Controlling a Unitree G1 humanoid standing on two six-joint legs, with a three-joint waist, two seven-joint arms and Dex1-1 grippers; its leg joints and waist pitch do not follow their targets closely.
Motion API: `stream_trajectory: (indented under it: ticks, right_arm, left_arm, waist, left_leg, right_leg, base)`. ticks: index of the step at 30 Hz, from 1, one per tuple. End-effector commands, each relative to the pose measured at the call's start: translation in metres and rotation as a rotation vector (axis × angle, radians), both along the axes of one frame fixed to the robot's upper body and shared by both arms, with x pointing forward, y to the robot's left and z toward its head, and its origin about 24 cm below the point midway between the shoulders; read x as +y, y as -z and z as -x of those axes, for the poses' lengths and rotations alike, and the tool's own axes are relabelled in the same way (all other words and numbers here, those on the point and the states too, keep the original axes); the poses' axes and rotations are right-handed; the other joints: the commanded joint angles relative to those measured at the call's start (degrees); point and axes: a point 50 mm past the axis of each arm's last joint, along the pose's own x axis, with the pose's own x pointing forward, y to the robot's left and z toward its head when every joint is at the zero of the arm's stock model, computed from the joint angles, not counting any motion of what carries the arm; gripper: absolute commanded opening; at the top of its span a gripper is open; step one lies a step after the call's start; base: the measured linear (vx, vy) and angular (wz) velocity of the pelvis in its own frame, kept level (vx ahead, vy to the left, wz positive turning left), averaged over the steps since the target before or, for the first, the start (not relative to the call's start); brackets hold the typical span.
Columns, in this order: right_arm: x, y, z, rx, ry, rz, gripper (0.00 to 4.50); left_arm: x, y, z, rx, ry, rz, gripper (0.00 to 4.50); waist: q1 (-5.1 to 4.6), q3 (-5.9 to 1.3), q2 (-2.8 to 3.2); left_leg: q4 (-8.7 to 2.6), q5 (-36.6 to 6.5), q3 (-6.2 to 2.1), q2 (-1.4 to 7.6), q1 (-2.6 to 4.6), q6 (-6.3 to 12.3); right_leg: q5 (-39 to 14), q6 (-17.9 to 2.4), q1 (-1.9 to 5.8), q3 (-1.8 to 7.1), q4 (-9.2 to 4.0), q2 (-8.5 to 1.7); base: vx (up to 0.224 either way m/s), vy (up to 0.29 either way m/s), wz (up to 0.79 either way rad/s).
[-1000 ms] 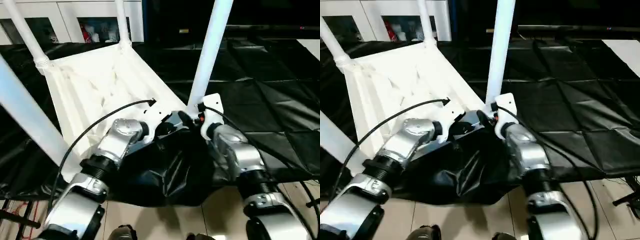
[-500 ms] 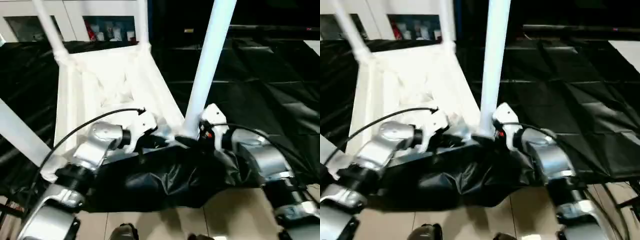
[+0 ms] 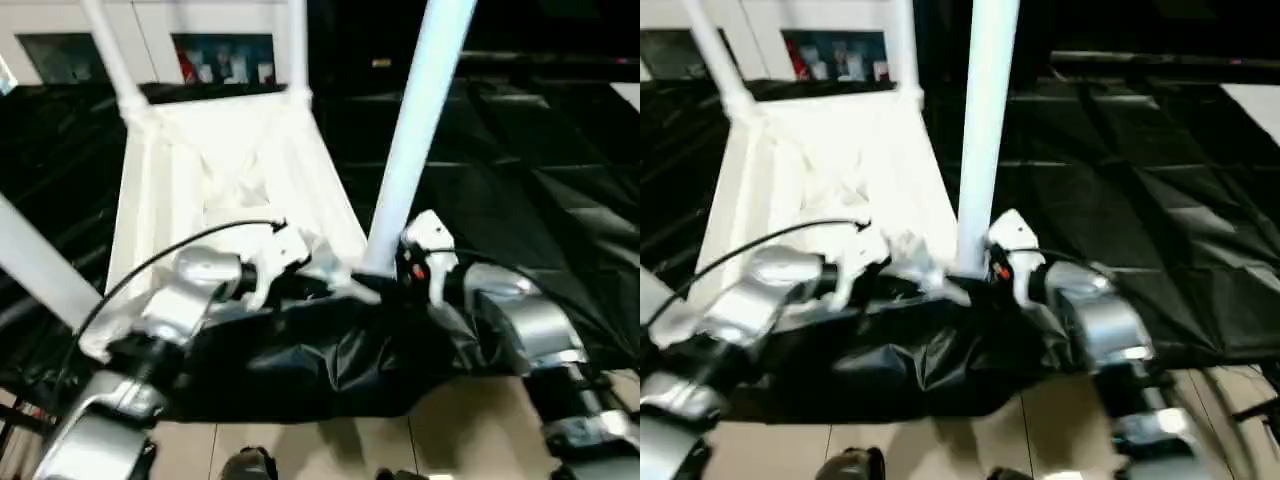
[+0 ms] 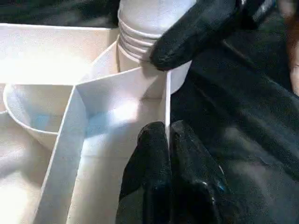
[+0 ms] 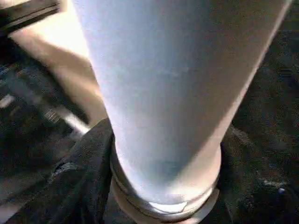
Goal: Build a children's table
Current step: Rotate leg to tighten
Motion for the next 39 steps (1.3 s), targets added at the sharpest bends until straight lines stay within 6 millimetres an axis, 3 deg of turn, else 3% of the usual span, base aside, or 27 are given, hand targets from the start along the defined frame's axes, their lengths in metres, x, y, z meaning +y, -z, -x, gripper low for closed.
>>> stream_trajectory:
  ticks: [1, 3, 6, 8, 10, 12, 19, 20, 21, 24, 28, 31, 39]
  right_arm:
    - [0.031, 0.017, -0.004, 0.061, 0.112, -0.016, 2.74]
    - [0.032, 0.021, -0.012, 0.076, 0.259, -0.02, 2.73]
    - [0.04, 0.021, -0.018, 0.097, 0.373, -0.061, 2.73]
    - [0.043, 0.018, -0.018, 0.07, 0.367, -0.055, 2.73]
    - [0.051, 0.013, -0.017, 0.048, 0.305, -0.089, 3.29]
    - [0.055, 0.008, -0.015, 0.028, 0.228, -0.107, 3.49]
    - [0.051, 0.001, -0.006, -0.022, 0.008, -0.049, 3.63]
    - [0.046, -0.003, 0.0, -0.04, -0.096, -0.03, 3.63]
    - [0.043, -0.005, 0.003, -0.043, -0.14, -0.025, 3.63]
    - [0.034, -0.01, 0.009, -0.049, -0.247, -0.002, 3.63]
    - [0.021, -0.013, 0.018, -0.031, -0.377, 0.041, 3.63]
    - [0.016, -0.014, 0.021, -0.014, -0.419, 0.046, 3.63]
    - [0.018, -0.012, 0.025, 0.031, -0.434, 0.01, 2.93]
  left_arm:
    - [-0.035, -0.018, -0.015, -0.068, -0.084, 0.075, 0.0]
    - [-0.043, -0.021, -0.021, -0.072, -0.153, 0.091, 0.0]
    - [-0.053, -0.026, -0.027, -0.08, -0.22, 0.119, 0.0]
    - [-0.056, -0.026, -0.026, -0.09, -0.207, 0.12, 0.0]
    - [-0.06, -0.025, -0.022, -0.102, -0.155, 0.113, 0.0]
    - [-0.06, -0.022, -0.018, -0.108, -0.103, 0.101, 0.0]
    - [-0.05, -0.016, -0.005, -0.109, 0.033, 0.09, 0.0]
    - [-0.044, -0.014, 0.001, -0.101, 0.091, 0.09, 0.0]
    - [-0.041, -0.014, 0.004, -0.1, 0.124, 0.094, 0.0]
    - [-0.031, -0.013, 0.011, -0.077, 0.19, 0.087, 0.0]
    - [-0.017, -0.009, 0.018, -0.033, 0.254, 0.05, 0.0]
    - [-0.01, -0.007, 0.023, -0.005, 0.289, 0.034, 0.0]
    - [-0.006, -0.007, 0.021, -0.013, 0.242, 0.03, 0.0]
  waist:
    - [-0.36, -4.03, -0.72]
    - [-0.86, -4.12, -0.65]
    - [-0.86, -4.39, -0.58]
    - [-0.69, -4.58, -0.54]
    - [-0.65, -4.88, -0.52]
    - [-0.64, -4.91, -0.45]
    - [-0.7, -4.79, -0.47]
    - [-0.78, -4.78, -0.48]
    - [-0.7, -4.8, -0.9]
    - [-0.48, -4.71, -0.47]
    - [-0.26, -4.41, -0.8]
    - [-0.06, -4.52, -0.78]
    - [0.49, -4.56, -0.78]
  left_leg:
    - [-3.67, -15.6, 0.08, 0.57, 1.63, -0.16]
    - [-3.74, -16.2, -0.06, 0.45, 1.73, -1.44]
    - [-3.68, -14.2, -0.16, 0.42, 1.39, -0.92]
    - [-3.43, -12.6, -0.07, 0.34, 1.4, 0.02]
    - [-3.08, -9.8, 0.02, 0.2, 1.12, 1.38]
    - [-3.04, -8.8, 0.01, 0.2, 1.05, 2.35]
    - [-3.12, -10.7, -0.02, 0.46, 1.19, 2.91]
    - [-3.08, -10.6, 0.08, 0.47, 1.18, 3.16]
    - [-3.05, -10.3, 0.03, 0.48, 1.01, 3.5]
    - [-3.05, -11.4, 0.17, 0.8, 1.35, 3.79]
    - [-3.31, -12.9, 0.19, 1.0, 1.42, 3.2]
    - [-3.21, -12.6, 0.18, 0.99, 1.42, 3.29]
    - [-3.08, -11.5, 0.24, 0.93, 1.51, 3.07]
  right_leg:
    - [-15.2, -11.9, 1.89, 1.59, -4.64, -2.32]
    - [-17.2, -11.4, 1.72, 1.57, -4.75, -2.33]
    - [-13.5, -10.7, 2.1, 1.46, -4.68, -2.15]
    - [-9.9, -11.1, 2.2, 1.46, -4.47, -2.06]
    - [-4.2, -11.9, 2.59, 1.39, -3.94, -1.89]
    - [-2.2, -12.5, 2.73, 1.28, -3.79, -1.83]
    - [-3.6, -13.2, 2.88, 1.27, -3.91, -1.89]
    - [-3.4, -13.3, 2.85, 1.37, -3.9, -1.95]
    - [-3.2, -13.3, 3.15, 1.26, -3.85, -1.88]
    - [-5.0, -13.9, 2.56, 1.36, -3.85, -1.95]
    - [-7.9, -13.7, 2.28, 1.45, -4.0, -2.03]
    - [-7.7, -13.7, 2.26, 1.43, -3.8, -2.02]
    - [-7.7, -13.6, 2.13, 1.5, -3.75, -2.11]
  base:
    - [0.0, 0.0, 0.0]
    - [0.0, 0.0, 0.0]
    - [0.0, 0.0, 0.0]
    - [0.0, 0.0, 0.0]
    - [0.0, 0.0, 0.0]
    - [0.0, 0.0, 0.0]
    - [0.0, 0.0, 0.0]
    - [0.0, 0.0, 0.0]
    - [0.0, 0.0, 0.0]
    - [0.0, 0.0, 0.0]
    - [0.0, 0.0, 0.0]
    - [0.0, 0.0, 0.0]
    - [0.0, 0.0, 0.0]
